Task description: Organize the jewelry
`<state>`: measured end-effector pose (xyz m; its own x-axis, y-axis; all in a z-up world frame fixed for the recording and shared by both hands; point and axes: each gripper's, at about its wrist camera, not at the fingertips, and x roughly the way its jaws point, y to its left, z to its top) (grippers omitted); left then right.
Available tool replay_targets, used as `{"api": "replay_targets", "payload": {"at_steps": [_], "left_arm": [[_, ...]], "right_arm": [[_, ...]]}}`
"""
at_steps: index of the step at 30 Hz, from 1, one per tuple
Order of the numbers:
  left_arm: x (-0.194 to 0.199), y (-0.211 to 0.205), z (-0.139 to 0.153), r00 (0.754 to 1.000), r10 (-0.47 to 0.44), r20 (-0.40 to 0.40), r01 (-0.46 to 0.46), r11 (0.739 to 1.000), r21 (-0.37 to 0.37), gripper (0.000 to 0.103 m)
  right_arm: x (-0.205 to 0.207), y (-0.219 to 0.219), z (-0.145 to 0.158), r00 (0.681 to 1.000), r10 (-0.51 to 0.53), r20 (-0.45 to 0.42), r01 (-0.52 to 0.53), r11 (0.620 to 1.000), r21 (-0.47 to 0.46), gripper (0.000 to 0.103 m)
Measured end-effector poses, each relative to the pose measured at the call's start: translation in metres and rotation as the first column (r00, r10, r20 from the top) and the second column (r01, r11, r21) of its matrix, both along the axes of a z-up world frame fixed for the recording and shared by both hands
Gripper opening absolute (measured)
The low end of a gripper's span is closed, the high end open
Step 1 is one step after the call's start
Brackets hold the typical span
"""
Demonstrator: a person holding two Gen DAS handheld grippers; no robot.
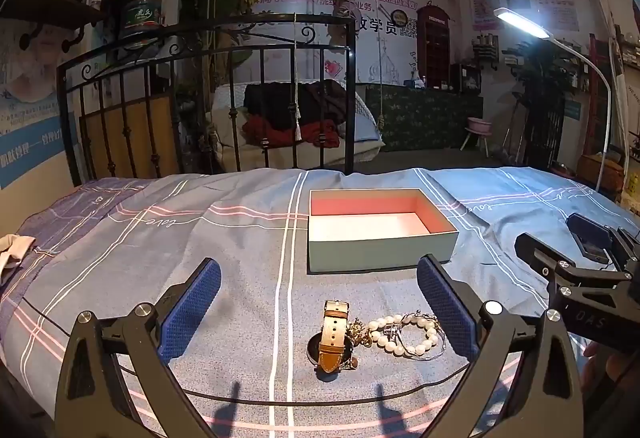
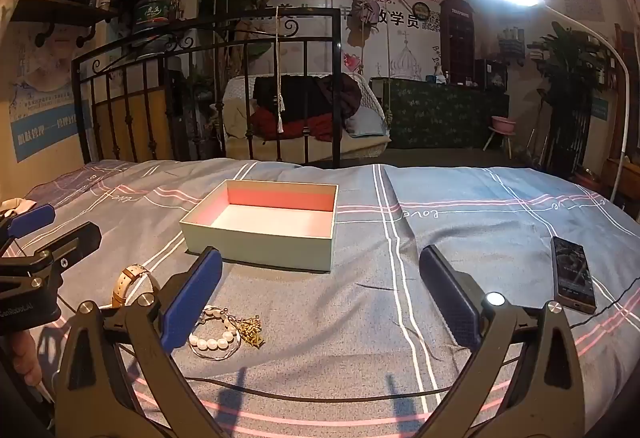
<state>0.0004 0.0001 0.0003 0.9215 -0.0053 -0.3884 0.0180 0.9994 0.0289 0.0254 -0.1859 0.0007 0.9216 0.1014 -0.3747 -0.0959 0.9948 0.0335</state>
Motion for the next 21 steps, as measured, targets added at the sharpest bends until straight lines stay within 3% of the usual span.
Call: {"api": "replay_targets", "payload": {"at_steps": [21], "left_arm": [[0.000, 0.003, -0.004, 1.000, 0.002, -0.017, -0.002, 1.000, -0.004, 0.097]], "right_arm": [[0.001, 0.001, 0.000, 1.000, 0.009, -0.010, -0.009, 1.000, -0.012, 0.097]]}}
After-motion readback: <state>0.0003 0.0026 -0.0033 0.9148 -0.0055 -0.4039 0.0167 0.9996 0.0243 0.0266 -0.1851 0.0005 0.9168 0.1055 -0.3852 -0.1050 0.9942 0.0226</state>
